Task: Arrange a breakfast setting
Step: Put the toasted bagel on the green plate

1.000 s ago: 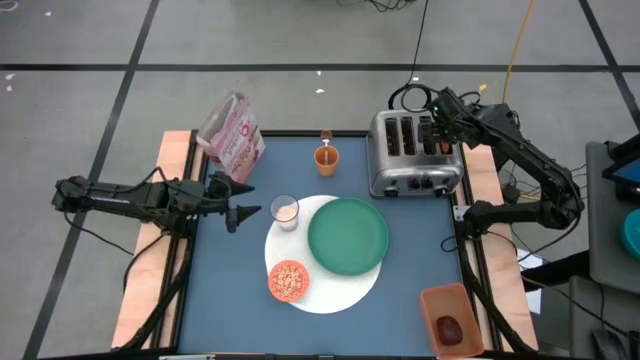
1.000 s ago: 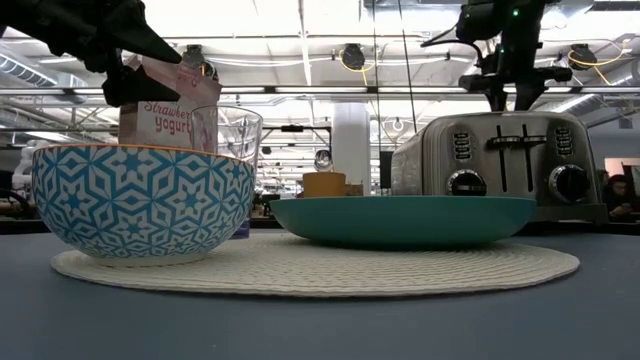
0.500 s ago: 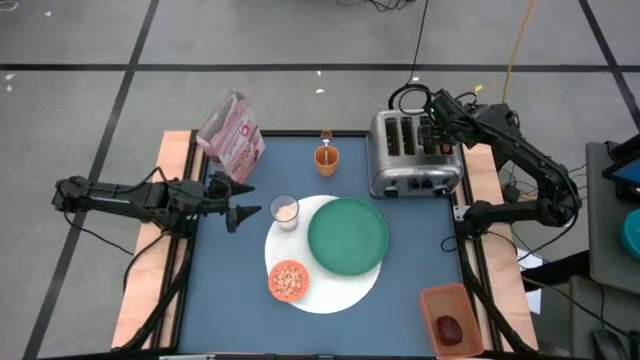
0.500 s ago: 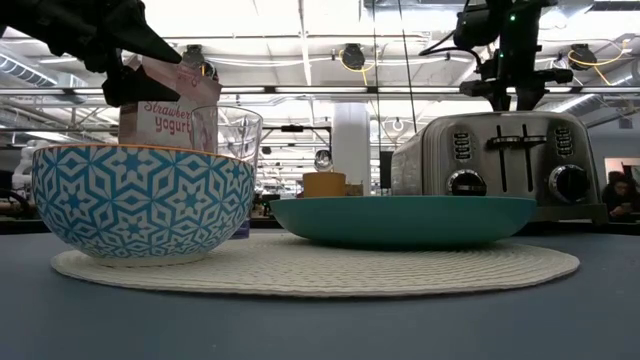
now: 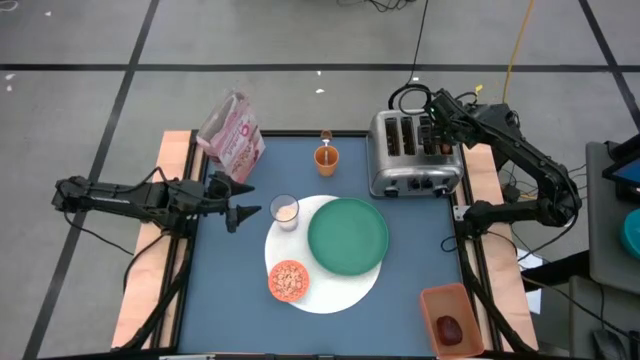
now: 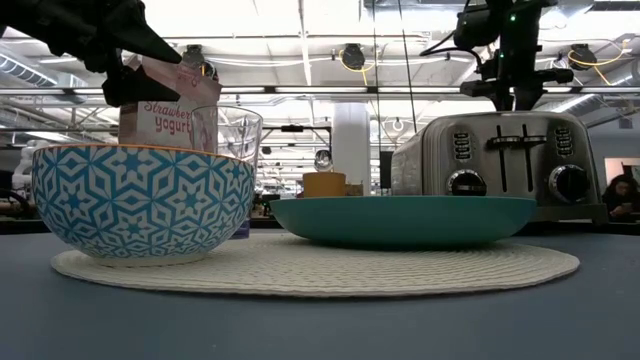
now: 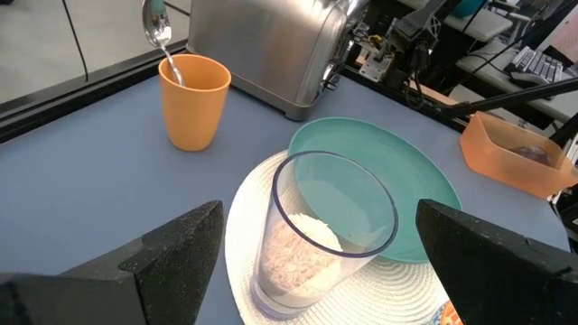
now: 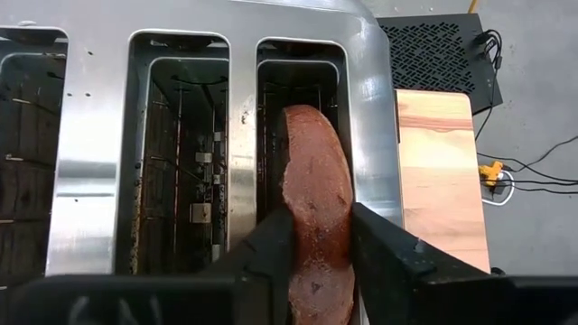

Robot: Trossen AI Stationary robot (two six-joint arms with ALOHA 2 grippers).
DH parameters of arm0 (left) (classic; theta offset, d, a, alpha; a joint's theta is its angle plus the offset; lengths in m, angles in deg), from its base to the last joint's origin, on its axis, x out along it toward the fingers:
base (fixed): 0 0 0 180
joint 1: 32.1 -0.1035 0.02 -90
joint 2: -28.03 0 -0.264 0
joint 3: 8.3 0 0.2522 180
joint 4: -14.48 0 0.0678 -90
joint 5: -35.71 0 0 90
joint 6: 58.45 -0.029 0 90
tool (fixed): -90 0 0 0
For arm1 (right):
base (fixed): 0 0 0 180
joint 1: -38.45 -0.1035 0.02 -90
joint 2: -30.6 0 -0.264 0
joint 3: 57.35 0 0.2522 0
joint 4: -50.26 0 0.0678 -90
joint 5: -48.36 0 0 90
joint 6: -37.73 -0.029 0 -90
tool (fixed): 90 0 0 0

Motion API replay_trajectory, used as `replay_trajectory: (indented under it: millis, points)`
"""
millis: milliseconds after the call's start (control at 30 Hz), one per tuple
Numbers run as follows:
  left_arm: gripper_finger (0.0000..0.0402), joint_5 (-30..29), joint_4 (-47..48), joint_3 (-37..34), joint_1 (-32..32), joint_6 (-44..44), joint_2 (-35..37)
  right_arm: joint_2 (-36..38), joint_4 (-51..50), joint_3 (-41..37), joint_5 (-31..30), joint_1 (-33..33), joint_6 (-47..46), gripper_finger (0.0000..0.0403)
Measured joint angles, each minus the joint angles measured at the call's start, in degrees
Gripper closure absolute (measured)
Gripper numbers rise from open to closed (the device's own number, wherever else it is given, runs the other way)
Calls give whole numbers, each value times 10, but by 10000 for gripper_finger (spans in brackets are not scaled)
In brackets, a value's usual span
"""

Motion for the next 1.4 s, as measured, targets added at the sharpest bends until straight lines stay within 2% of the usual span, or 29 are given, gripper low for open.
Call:
replay_trajectory:
  millis: [733, 1400]
  points:
    - [32, 0, 0, 0, 0, 0, 0, 30, 35, -1, 5, 0, 3, 319]
    - [32, 0, 0, 0, 0, 2, 0, 138, 170, -1, 4, 0, 81, 319]
